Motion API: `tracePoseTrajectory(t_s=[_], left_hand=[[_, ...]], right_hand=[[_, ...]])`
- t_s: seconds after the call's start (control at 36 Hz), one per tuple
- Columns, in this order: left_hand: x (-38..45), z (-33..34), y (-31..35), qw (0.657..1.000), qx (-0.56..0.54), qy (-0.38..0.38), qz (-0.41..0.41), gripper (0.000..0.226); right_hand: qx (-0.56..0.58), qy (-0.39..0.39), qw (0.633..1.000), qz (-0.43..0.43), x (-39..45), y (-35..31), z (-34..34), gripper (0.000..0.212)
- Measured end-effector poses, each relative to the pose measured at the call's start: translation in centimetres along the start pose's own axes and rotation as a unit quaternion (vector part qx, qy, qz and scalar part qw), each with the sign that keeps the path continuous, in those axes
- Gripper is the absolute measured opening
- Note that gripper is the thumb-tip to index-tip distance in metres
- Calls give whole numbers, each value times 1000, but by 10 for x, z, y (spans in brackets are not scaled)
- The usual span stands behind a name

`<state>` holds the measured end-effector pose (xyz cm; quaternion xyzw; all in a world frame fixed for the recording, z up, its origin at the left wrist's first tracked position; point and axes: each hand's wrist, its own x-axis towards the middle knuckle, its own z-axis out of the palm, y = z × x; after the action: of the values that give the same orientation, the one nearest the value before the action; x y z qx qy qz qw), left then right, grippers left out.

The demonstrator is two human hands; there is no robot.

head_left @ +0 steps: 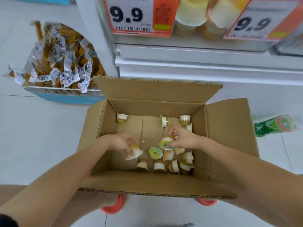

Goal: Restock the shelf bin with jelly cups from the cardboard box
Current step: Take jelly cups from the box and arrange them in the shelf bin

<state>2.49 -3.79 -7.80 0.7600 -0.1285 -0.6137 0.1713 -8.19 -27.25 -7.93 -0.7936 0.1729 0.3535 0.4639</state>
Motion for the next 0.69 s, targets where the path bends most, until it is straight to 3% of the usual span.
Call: tracePoseTrajectory(t_s=[0.08, 0.22, 0.31, 0.42, 0.44, 0.58, 0.69], left_hand=[[-34, -10, 40, 991, -117, 5, 64, 66], [-104, -15, 104, 914, -365, 36, 172, 33], [-149, -8, 128, 843, -488, 31, 226, 25], [-190, 7, 138, 764, -577, 18, 289, 43], [-195, 10, 140, 754, -585, 17, 297, 47], [-208, 16, 149, 729, -610, -2, 311, 50], [-215, 7, 154, 706, -612, -21, 356, 52]], right_hand=[[33, 11, 999, -11, -32, -37, -21, 40], [158, 91, 980, -82, -88, -96, -45, 35], [280, 135, 941, -132, -118, -127, -53, 27], [449, 67, 862, -227, -157, -154, -56, 22], [455, 67, 854, -242, -163, -157, -56, 27], [297, 106, 891, -326, -176, -161, -52, 30], [223, 139, 890, -373, -182, -168, -60, 28]])
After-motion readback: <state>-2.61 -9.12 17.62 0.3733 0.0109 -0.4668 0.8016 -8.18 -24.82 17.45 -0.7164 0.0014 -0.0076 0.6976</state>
